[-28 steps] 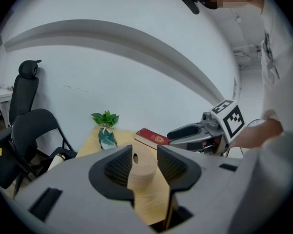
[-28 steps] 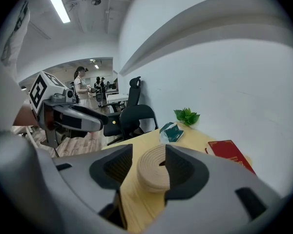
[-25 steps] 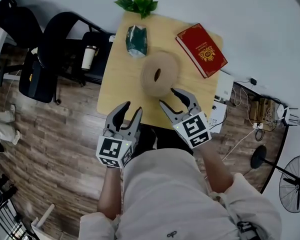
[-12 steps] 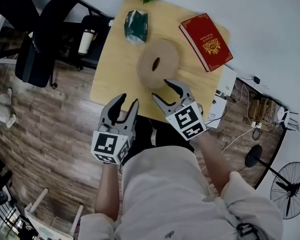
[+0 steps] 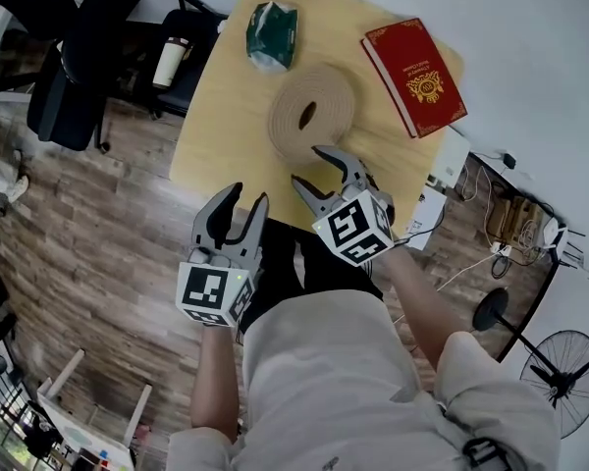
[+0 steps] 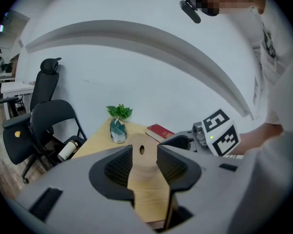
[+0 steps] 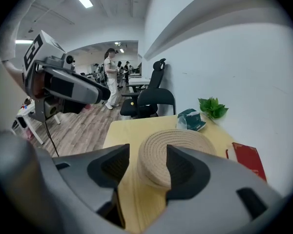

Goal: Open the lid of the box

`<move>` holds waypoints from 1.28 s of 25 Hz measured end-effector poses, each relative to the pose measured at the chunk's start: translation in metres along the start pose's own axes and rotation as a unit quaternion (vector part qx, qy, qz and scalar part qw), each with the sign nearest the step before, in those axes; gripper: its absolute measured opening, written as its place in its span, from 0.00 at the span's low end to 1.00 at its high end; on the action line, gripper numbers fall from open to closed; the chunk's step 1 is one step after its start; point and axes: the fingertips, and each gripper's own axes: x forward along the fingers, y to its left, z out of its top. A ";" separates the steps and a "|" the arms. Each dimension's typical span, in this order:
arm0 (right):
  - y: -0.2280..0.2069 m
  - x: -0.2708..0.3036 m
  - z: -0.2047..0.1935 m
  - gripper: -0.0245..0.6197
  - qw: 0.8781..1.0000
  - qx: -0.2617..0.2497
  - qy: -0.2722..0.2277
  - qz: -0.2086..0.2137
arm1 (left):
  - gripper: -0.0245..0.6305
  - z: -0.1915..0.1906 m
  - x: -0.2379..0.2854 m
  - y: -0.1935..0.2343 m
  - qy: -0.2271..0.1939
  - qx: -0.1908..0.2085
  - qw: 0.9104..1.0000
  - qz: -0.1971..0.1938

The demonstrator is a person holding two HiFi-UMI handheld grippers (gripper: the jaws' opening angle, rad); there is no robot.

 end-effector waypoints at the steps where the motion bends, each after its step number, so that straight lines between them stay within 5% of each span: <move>1: -0.001 0.003 -0.003 0.40 1.000 -0.010 0.004 0.001 | 0.25 -0.002 0.000 0.001 0.000 -0.002 1.000 0.005; 15: -0.002 0.036 -0.025 0.39 0.993 -0.113 0.024 0.009 | 0.25 -0.029 0.003 -0.004 0.005 -0.023 0.998 0.050; 32: 0.000 0.052 -0.040 0.35 0.986 -0.161 0.038 -0.002 | 0.25 -0.033 -0.007 -0.001 -0.011 -0.036 0.995 0.089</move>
